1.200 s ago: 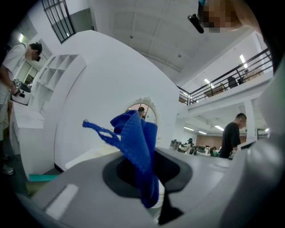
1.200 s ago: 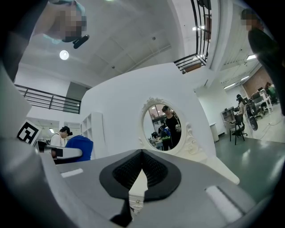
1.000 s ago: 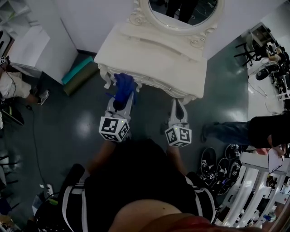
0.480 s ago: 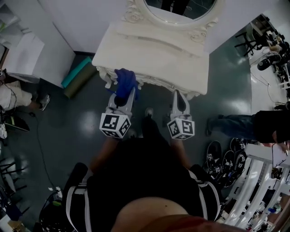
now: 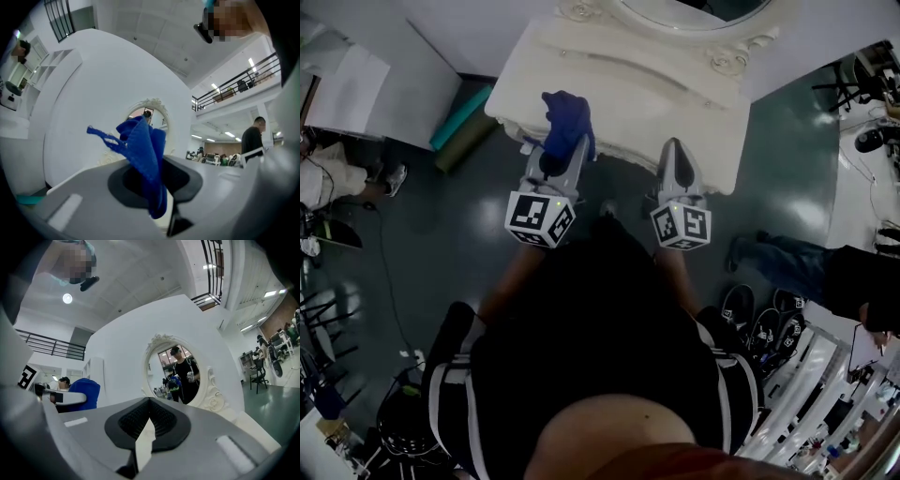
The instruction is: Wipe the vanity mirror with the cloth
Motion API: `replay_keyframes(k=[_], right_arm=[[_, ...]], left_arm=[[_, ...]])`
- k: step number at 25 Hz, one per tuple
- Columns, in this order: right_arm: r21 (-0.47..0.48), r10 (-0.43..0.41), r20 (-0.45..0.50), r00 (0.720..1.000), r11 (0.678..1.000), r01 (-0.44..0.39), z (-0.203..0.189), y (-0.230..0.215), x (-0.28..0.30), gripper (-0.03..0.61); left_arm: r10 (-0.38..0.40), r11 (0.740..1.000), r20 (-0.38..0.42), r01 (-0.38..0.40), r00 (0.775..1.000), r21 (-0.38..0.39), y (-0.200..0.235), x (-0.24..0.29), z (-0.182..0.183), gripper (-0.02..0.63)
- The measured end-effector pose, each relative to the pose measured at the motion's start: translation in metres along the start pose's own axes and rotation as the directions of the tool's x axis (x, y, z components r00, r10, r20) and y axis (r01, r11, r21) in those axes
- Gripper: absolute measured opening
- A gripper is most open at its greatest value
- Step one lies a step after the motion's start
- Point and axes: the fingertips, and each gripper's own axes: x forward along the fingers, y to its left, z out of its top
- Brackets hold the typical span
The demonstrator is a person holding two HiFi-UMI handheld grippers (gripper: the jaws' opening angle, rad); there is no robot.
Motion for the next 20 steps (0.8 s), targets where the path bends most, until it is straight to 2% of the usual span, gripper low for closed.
replay_keyframes(k=[11, 20], right_arm=[[0.009, 0.059, -0.032, 0.998, 0.998, -0.058, 0.011, -0.068, 0.064, 0.0], [0.014, 0.089, -0.034, 0.995, 0.996, -0.088, 0.016, -0.089, 0.097, 0.0]], left_arm=[[0.058, 0.998, -0.014, -0.058, 0.998, -0.002, -0.005, 0.092, -0.002, 0.069], [0.088, 0.996, 0.0, -0.088, 0.996, 0.007, 0.002, 0.131, 0.01, 0.069]])
